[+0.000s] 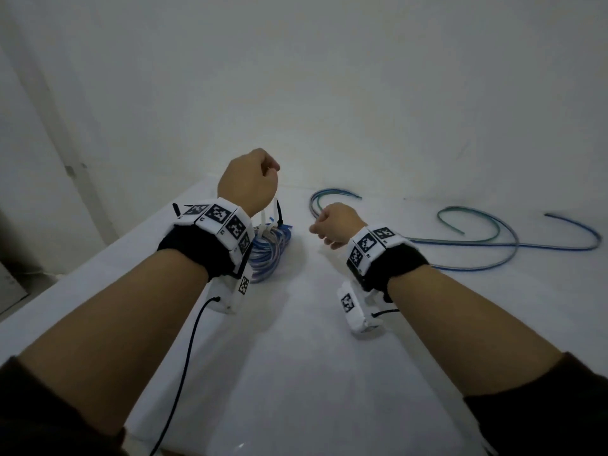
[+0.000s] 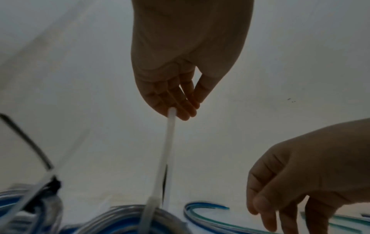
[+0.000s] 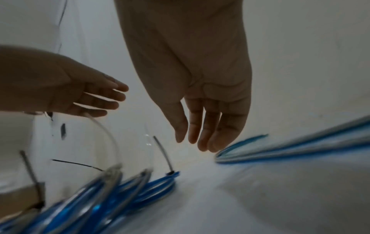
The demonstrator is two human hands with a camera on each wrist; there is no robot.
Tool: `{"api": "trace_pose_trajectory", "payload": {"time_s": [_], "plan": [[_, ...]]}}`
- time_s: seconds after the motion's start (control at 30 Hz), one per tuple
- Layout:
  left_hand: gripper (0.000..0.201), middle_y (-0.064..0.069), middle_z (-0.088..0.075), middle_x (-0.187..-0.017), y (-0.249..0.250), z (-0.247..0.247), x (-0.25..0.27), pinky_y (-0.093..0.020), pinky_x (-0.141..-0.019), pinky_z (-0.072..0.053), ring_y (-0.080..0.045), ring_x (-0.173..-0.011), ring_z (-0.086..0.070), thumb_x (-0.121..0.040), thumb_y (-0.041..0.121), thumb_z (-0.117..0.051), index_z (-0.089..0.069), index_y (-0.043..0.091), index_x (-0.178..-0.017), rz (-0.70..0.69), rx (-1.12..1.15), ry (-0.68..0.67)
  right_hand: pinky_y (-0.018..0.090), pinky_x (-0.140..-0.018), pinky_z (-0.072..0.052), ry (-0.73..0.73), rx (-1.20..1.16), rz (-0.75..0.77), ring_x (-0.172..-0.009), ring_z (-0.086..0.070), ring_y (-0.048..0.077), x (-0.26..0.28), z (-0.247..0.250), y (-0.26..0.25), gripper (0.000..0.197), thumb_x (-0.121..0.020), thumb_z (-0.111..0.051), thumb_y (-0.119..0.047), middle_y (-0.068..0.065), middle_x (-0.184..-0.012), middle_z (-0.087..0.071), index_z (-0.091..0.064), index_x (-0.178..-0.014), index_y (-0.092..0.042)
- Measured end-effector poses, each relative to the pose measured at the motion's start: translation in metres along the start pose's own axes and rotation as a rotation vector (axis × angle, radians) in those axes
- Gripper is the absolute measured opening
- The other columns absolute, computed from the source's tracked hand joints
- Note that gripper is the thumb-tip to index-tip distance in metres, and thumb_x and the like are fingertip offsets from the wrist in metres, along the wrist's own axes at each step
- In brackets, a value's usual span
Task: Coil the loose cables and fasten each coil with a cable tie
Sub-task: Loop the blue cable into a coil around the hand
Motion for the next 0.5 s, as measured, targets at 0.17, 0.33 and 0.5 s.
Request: {"api": "trace_pose_trajectory", "payload": {"time_s": [0.17, 0.33, 0.5], "plan": [[0.018, -0.001, -0.064, -0.102, 0.035, -0.049, 0.001, -0.030, -0.080, -0.047, -0.019, -0.091, -0.057, -0.089, 0.019, -0.049, -0.063, 0.016, -0.099, -0.060, -0.038, -0.201, 0.033, -0.084, -0.049, -0.038, 0.506, -0.055, -0.101, -0.061, 0.030, -0.001, 0.041, 0.066, 0.031, -0.083, -0.068, -0.020, 0.017, -0.109, -0.066, -0.066, -0.104, 0.001], [0.020, -0.006, -0.063, -0.111, 0.060, -0.105, 0.012, -0.026, -0.081, -0.041, -0.022, -0.103, -0.055, -0.091, 0.021, -0.049, -0.062, 0.013, -0.103, -0.125, -0.115, -0.451, 0.031, -0.082, -0.049, -0.174, 0.651, -0.117, -0.102, -0.061, 0.028, 0.014, 0.056, 0.123, 0.036, -0.081, -0.070, -0.029, 0.013, -0.111, -0.066, -0.066, -0.106, -0.003], [0.027, -0.006, -0.058, -0.122, 0.079, -0.147, 0.022, -0.027, -0.090, -0.040, -0.021, -0.111, -0.053, -0.093, 0.022, -0.049, -0.057, 0.013, -0.116, -0.138, -0.113, -0.610, 0.025, -0.072, -0.042, -0.181, 0.615, 0.002, -0.095, -0.059, 0.026, 0.025, 0.067, 0.130, 0.007, -0.084, -0.058, -0.004, 0.013, -0.107, -0.066, -0.058, -0.085, -0.011]]}}
Point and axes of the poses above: each hand's wrist, its own x-axis away from the middle knuckle, its own z-axis out of the back of the hand, y = z × x, the point moved 8 cm from there along -x, towards the middle knuckle
